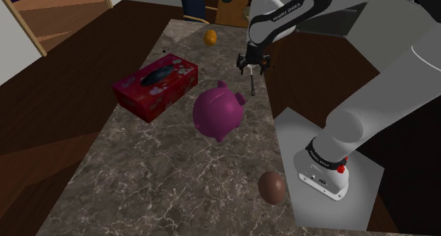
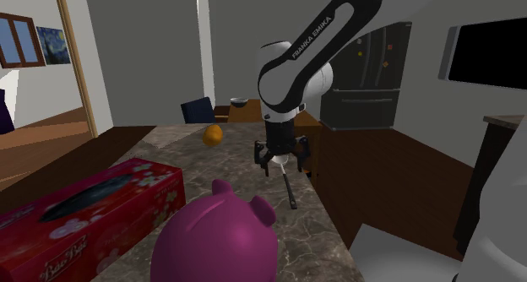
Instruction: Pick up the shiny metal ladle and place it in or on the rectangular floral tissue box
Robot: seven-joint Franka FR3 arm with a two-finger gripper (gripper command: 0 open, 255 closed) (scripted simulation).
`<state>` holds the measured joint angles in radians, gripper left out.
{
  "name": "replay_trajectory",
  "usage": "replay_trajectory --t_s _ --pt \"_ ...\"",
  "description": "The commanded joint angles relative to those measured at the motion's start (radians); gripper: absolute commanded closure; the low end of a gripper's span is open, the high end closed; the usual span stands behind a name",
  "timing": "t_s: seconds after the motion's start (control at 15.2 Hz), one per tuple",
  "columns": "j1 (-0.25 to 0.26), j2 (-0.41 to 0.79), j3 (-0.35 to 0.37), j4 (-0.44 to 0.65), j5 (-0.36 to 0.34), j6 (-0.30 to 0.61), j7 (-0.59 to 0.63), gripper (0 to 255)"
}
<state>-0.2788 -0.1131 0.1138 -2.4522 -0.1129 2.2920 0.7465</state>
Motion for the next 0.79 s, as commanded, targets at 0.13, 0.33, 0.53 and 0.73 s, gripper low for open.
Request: replay_trajectory --t_s 0.13,0.33,0.53,0.73 --pt "0.000 0.000 0.000 0.000 0.000 0.000 0.000 255" --pt "0.000 0.000 0.000 0.000 0.000 0.000 0.000 255" --pt "0.000 0.000 0.000 0.000 0.000 0.000 0.000 255" --pt "0.001 -0.018 0.000 0.011 0.005 -0.028 -0.006 255"
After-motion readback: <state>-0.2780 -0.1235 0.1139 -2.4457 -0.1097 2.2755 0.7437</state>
